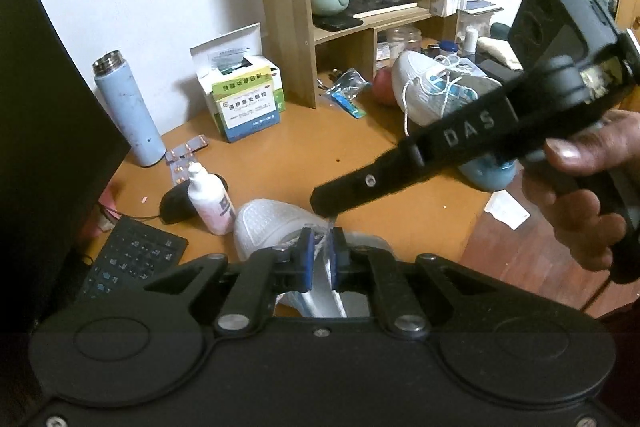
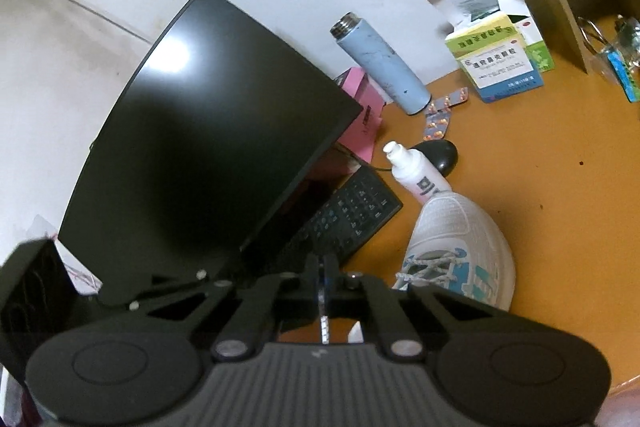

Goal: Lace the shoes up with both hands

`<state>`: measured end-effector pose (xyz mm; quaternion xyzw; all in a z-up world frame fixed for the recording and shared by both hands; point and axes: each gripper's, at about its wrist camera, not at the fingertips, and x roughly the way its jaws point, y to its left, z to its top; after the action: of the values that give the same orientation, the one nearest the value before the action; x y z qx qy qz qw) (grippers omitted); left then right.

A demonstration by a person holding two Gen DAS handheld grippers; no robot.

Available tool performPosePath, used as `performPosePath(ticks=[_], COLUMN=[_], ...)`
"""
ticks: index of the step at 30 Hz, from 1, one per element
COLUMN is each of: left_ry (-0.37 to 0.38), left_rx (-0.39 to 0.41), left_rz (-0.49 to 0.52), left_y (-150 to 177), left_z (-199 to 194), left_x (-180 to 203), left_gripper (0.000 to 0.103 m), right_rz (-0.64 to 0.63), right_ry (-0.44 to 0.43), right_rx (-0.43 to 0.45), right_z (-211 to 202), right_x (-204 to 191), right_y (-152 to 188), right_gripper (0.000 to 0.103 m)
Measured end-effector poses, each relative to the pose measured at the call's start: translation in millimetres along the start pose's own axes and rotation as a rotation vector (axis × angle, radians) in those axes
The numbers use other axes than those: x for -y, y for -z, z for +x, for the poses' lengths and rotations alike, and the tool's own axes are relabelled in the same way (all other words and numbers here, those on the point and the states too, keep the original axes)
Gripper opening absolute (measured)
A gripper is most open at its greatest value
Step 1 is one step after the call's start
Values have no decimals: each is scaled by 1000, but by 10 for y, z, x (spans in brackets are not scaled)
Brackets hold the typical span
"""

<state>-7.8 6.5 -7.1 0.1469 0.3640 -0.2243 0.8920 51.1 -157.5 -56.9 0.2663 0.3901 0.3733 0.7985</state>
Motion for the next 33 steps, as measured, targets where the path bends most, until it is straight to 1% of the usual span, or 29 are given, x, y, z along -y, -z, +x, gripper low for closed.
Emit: performPosePath(ticks=[13, 20, 22, 23, 24, 25, 26, 27, 28, 30, 32, 33], left_ry=[29, 19, 6, 5, -8, -27, -62, -108, -171, -304, -371, -373], left_rx=[-9, -3, -1, 0, 8, 14, 20, 35, 56, 113, 154, 171], left_rz=[-4, -9, -15, -16, -14, -15, -19, -23, -16, 1, 8, 14], left_y=[3, -6, -3, -3, -10, -19, -39, -65, -105, -193, -271, -297], left_z=[29, 4, 5, 4, -2, -7, -11, -31, -65, -147, -196, -178], left_x=[46, 72, 72, 69, 53, 24, -46, -125, -208, -361, -454, -454], left_gripper=[5, 5, 1, 1, 1, 1, 1, 1, 1, 0, 0, 0], right_rz=[-5, -9, -8, -7, -2, 4, 11, 18, 25, 18, 6, 5], right_ry=[-10, -14, -16, -19, -20, -16, -13, -5, 6, 62, 127, 148], right_rx=[-12, -13, -13, -12, -6, 4, 17, 31, 44, 52, 52, 46], right_z=[-13, -23, -31, -38, -56, -80, -115, -159, -204, -293, -379, -401], right_x=[-32, -43, -44, -43, -37, -30, -17, 9, 39, 115, 202, 243], right_y=[36, 18, 21, 20, 13, 3, -11, -27, -44, -53, -43, -18], right_gripper=[3, 3, 3, 5, 8, 9, 17, 21, 21, 21, 21, 21])
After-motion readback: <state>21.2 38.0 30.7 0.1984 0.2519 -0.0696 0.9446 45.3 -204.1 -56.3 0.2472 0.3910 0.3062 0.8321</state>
